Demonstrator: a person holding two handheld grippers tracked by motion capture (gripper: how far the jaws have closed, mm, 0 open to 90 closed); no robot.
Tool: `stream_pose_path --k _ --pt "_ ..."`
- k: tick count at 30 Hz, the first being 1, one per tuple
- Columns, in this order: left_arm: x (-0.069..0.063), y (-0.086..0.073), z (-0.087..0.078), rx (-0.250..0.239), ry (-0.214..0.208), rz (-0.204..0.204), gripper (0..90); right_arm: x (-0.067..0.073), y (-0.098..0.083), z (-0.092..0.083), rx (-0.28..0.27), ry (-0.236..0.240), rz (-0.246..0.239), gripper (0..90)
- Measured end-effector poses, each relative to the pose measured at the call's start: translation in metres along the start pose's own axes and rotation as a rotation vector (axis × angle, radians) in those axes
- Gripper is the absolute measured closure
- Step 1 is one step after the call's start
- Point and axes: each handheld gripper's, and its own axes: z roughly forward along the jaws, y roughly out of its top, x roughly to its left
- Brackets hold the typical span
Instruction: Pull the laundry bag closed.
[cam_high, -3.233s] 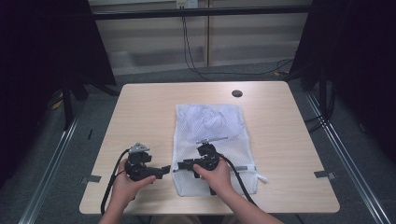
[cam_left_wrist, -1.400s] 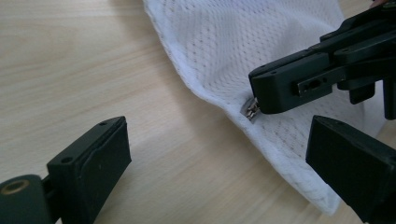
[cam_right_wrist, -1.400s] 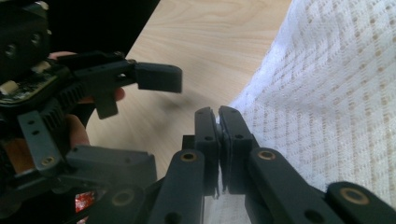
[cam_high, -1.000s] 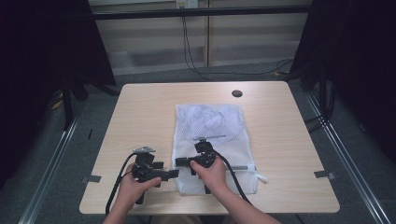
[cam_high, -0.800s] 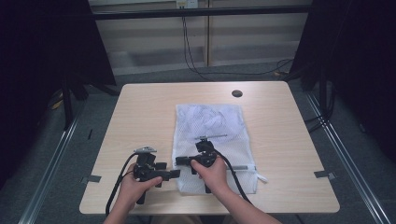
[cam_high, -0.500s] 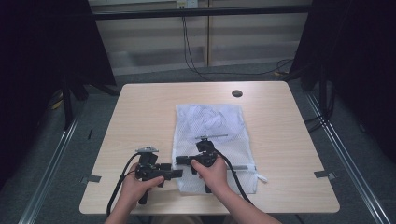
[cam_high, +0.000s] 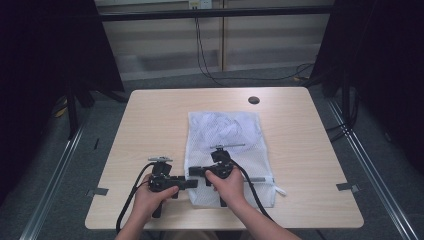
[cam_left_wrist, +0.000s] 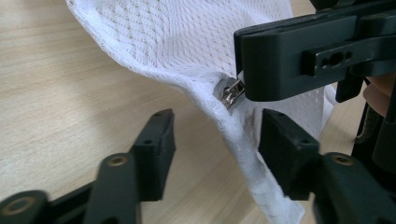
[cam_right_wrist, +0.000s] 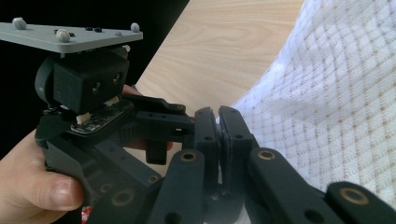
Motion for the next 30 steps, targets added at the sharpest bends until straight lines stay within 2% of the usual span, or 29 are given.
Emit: stream_pose_path --k 1,4,9,15,24,30 --pt "-0.0002 0.0001 0.0004 0.004 0.004 0.012 50.1 -0.0001 0.0002 -0.0008 -0.004 0.003 0.002 87.6" --pt "0.0 0.0005 0.0015 0.005 0.001 0.009 53.6 0.0 0.0001 -0.0015 -0.004 0.002 0.002 87.6" --pt "-0.0002 0.0013 0.0021 0.01 -0.027 0.004 62.8 -0.0006 0.0002 -0.0025 -0.011 0.007 0.012 87.6" --pt "0.0001 0.0018 0.002 0.009 -0.042 0.012 71.3 0.0002 -0.0004 -0.0021 -0.01 0.011 0.017 87.6" --pt "0.0002 0.0027 0.0005 0.006 -0.059 -0.005 85.4 0.0006 -0.0007 -0.0021 -0.009 0.017 0.018 87.6" --pt "-0.0009 0.0034 -0.0006 0.009 -0.054 -0.035 87.3 0.0003 0.0002 -0.0044 -0.01 0.026 0.025 87.6"
